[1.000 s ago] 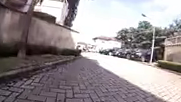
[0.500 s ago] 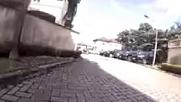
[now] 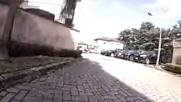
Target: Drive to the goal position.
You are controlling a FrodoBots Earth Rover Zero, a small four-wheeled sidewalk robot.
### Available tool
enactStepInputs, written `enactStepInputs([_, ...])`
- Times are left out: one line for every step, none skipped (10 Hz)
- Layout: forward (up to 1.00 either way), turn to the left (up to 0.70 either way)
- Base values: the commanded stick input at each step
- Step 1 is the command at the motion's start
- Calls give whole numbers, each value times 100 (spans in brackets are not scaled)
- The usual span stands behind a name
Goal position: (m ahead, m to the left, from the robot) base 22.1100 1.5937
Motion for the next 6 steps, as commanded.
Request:
enactStepInputs([69,3])
enactStepInputs([69,3])
enactStepInputs([69,3])
enactStepInputs([69,3])
enactStepInputs([69,-18])
enactStepInputs([69,-24])
